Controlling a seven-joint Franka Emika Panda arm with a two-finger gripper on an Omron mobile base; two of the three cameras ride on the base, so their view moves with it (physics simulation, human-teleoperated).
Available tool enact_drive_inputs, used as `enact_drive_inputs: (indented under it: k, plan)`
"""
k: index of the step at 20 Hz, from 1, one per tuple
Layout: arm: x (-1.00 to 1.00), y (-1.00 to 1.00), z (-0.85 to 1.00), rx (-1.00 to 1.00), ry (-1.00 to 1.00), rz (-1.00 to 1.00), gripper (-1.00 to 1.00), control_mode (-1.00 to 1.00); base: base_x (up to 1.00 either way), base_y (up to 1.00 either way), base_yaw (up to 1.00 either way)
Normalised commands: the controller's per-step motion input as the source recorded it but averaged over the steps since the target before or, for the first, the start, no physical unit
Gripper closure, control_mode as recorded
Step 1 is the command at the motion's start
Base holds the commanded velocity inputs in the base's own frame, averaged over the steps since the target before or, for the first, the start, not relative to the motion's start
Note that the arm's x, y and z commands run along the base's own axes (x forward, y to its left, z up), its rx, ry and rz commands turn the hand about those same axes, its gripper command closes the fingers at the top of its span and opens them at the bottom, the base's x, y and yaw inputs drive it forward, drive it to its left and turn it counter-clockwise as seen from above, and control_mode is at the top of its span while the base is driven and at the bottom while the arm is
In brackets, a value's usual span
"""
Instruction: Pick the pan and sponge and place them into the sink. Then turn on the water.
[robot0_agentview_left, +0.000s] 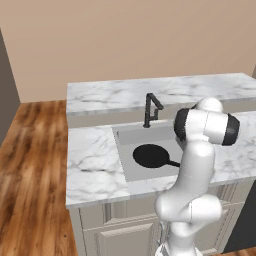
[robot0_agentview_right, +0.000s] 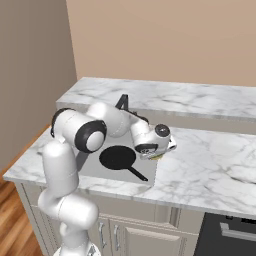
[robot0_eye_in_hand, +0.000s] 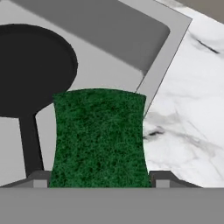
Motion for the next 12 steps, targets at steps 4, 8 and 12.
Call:
enact_drive_inputs:
  k: [4,8,12]
  plan:
    - [0.0,0.66,0.0,-0.06,-0.03,0.1,1.0,-1.0,0.0,0.0,0.0]
    - [0.0,0.55,-0.04,-0.04,0.0,0.12,1.0,-1.0,0.0,0.0,0.0]
    - [0.17,0.34,-0.22,-0.02,0.0,0.11,1.0,-1.0,0.0,0.0,0.0]
